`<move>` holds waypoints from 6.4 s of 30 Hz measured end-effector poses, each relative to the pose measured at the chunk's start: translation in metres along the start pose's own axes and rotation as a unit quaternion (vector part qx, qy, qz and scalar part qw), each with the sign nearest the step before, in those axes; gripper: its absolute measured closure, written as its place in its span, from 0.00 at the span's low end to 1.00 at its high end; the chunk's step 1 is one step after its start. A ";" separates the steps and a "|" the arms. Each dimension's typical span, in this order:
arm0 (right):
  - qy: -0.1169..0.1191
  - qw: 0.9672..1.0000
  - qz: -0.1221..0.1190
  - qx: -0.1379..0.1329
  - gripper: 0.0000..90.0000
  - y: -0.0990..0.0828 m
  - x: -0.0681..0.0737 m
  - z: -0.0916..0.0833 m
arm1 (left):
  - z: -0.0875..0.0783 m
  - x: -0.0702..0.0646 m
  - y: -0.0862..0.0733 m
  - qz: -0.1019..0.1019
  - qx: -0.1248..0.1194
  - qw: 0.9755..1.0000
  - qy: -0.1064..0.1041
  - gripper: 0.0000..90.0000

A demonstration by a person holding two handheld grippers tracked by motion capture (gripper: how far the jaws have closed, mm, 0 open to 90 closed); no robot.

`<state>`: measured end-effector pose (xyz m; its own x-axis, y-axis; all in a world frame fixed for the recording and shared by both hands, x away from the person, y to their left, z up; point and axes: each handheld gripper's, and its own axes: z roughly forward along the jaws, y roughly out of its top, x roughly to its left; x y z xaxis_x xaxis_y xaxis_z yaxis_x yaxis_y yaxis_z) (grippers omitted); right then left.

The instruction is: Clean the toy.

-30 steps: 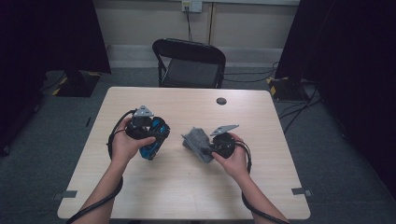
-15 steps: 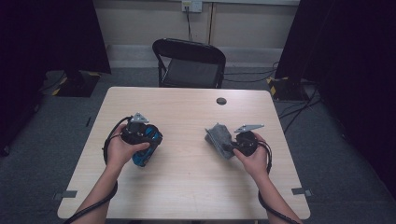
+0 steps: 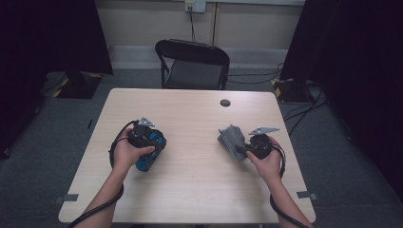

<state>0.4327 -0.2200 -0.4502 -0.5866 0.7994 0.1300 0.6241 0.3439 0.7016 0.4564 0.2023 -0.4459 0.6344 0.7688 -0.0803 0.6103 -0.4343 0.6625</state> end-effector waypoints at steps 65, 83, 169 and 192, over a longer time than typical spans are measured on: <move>-0.059 0.998 0.007 -0.003 0.31 -0.019 -0.018 0.011 | 0.048 0.004 -0.001 -0.016 0.033 0.999 0.025 0.23; -0.059 0.998 -0.002 -0.011 0.25 -0.013 -0.011 0.001 | 0.016 -0.002 0.005 -0.030 0.007 1.000 0.002 0.19; 0.100 0.990 -0.094 0.014 0.18 -0.027 0.089 0.014 | 0.005 -0.095 -0.043 0.059 0.019 0.989 -0.135 0.18; 0.119 0.983 -0.137 0.032 0.18 -0.040 0.105 0.024 | 0.015 -0.118 -0.052 0.096 0.031 0.983 -0.155 0.18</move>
<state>0.3592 -0.1381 -0.4812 -0.8371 0.5365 0.1072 0.4515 0.5667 0.6892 0.3570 0.1270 -0.4824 0.8489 0.4946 -0.1866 0.4865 -0.5928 0.6418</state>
